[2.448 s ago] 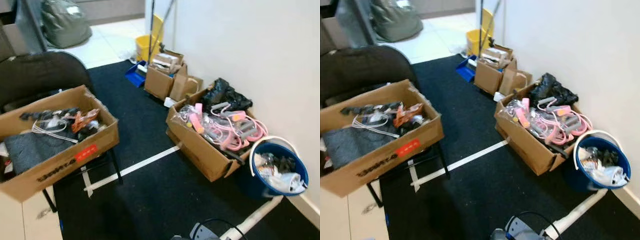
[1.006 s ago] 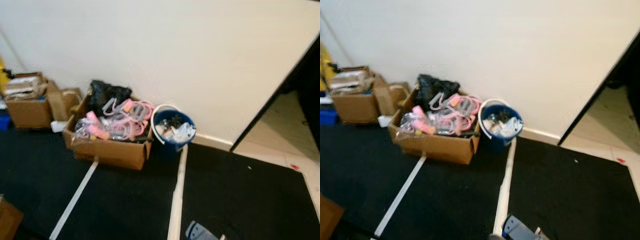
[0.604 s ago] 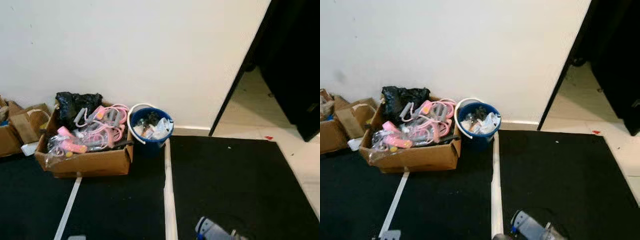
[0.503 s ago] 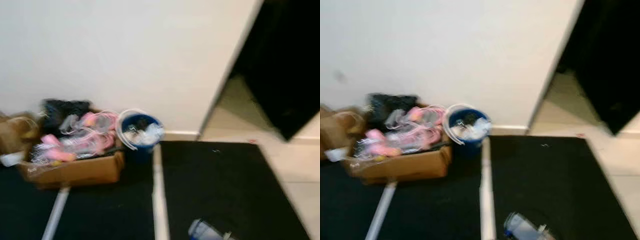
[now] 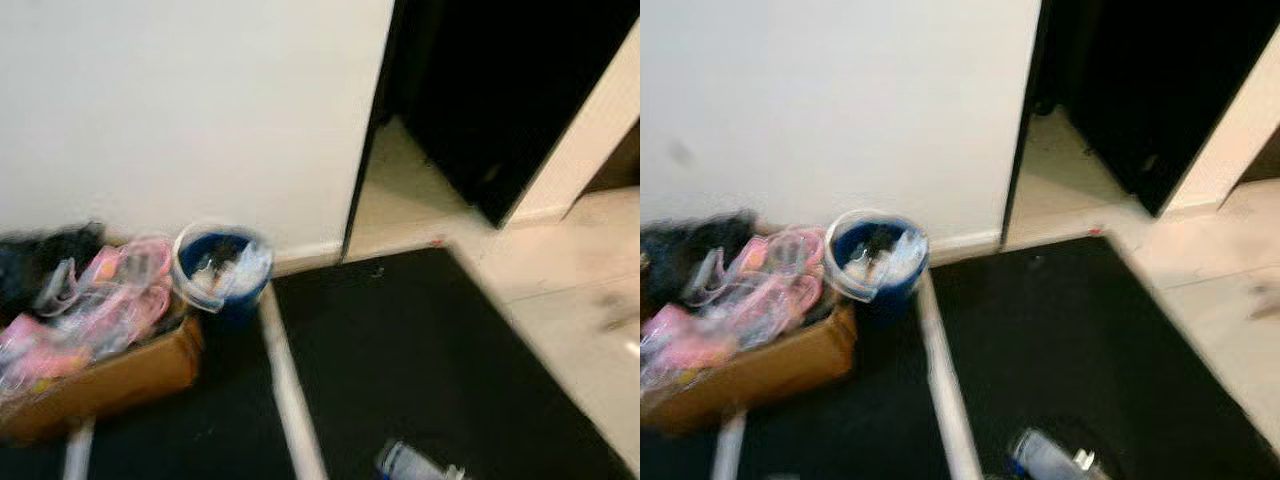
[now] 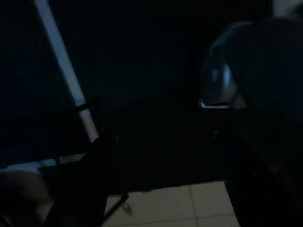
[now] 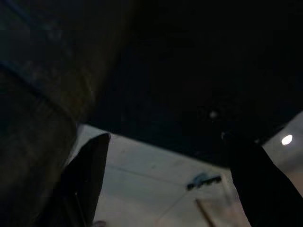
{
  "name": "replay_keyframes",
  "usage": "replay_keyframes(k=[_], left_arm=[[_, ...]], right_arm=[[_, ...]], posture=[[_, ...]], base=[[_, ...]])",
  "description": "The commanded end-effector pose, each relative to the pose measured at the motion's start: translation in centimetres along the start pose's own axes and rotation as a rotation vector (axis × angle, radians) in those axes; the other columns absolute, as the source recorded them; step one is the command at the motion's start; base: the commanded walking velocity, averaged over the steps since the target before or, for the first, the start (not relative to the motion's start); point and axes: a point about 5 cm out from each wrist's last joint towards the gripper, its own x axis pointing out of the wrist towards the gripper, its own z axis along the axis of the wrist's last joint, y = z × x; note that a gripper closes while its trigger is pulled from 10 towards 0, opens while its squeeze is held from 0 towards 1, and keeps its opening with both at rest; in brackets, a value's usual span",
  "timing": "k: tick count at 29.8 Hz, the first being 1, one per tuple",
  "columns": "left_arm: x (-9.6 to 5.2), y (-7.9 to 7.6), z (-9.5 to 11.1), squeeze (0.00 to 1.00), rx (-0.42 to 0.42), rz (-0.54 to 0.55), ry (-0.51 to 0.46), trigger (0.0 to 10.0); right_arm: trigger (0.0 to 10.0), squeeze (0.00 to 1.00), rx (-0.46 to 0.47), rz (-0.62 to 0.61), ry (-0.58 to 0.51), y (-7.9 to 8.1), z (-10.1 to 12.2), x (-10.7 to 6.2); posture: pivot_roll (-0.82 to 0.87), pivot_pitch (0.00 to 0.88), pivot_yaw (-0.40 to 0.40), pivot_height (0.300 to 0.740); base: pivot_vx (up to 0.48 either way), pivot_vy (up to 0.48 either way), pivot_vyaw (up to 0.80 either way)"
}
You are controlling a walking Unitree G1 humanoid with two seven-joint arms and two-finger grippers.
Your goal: Picking trash to rubbish bin
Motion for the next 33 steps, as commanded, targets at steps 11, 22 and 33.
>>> replay_keyframes(k=[11, 22, 33], left_arm=[[0.1, -0.44, 0.58, 0.0, 0.011, -0.012, -0.025, 10.0], [0.16, -0.55, 1.12, 0.0, -0.008, -0.036, -0.047, 10.0], [0.18, -0.54, 1.21, 0.0, 0.006, -0.031, -0.047, 10.0]], right_arm=[[10.0, 0.0, 0.014, -0.012, 0.009, -0.74, -0.78, -0.11], [10.0, 0.0, 0.014, -0.013, 0.004, -0.59, -0.6, -0.09], [10.0, 0.0, 0.017, -0.013, 0.0, -0.5, -0.38, -0.07]], posture=[[0.11, 0.041, 0.001, 0.74], [0.11, 0.033, -0.002, 0.74], [0.1, 0.035, -0.001, 0.74]], base=[[0.0, 0.0, -0.79], [0.0, 0.0, -0.79], [0.0, 0.0, -0.79]])
